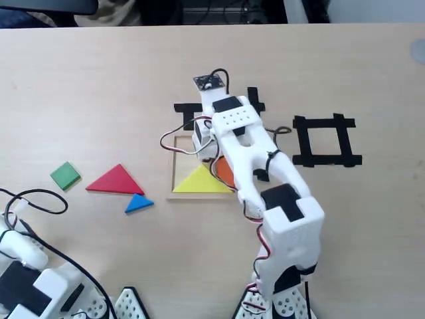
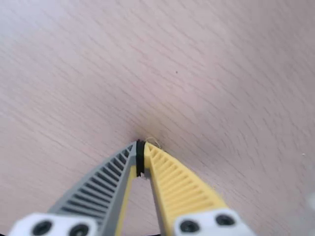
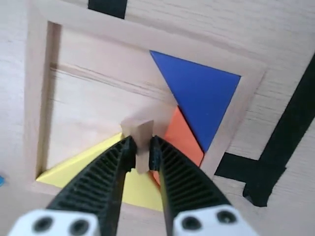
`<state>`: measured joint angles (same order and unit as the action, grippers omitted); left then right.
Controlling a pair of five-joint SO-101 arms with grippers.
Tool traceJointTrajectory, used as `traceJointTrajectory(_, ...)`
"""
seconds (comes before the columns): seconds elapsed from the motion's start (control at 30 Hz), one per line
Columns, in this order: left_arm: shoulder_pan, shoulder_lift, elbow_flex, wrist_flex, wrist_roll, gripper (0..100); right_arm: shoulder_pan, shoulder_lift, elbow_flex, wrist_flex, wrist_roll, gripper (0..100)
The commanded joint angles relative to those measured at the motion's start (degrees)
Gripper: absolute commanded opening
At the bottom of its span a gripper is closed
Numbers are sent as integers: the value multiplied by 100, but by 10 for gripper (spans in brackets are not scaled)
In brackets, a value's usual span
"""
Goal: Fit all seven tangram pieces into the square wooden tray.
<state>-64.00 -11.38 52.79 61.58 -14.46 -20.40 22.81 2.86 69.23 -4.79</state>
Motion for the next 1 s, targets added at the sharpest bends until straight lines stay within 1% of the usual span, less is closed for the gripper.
traceJointTrajectory(0.0, 57, -149, -22, -44, -35, 30, 44, 66, -286, -26, -62, 11)
traceJointTrajectory(0.2, 66, -149, -22, -44, -35, 30, 44, 57, -268, -18, -62, 18)
traceJointTrajectory(0.4, 66, -149, -22, -44, -35, 30, 26, 57, -295, 325, -70, 184)
traceJointTrajectory(0.47, 66, -149, -22, -44, -35, 30, 44, 57, -295, 404, -70, 201)
traceJointTrajectory(0.7, 66, -149, -22, -44, -35, 30, 53, -4, -418, 519, -70, 198)
traceJointTrajectory(0.87, 66, -149, -22, -44, -35, 30, 35, -611, -1174, 1099, -70, 100)
traceJointTrajectory(0.97, 66, -149, -22, -44, -35, 30, 9, -787, -1402, 1055, -70, 32)
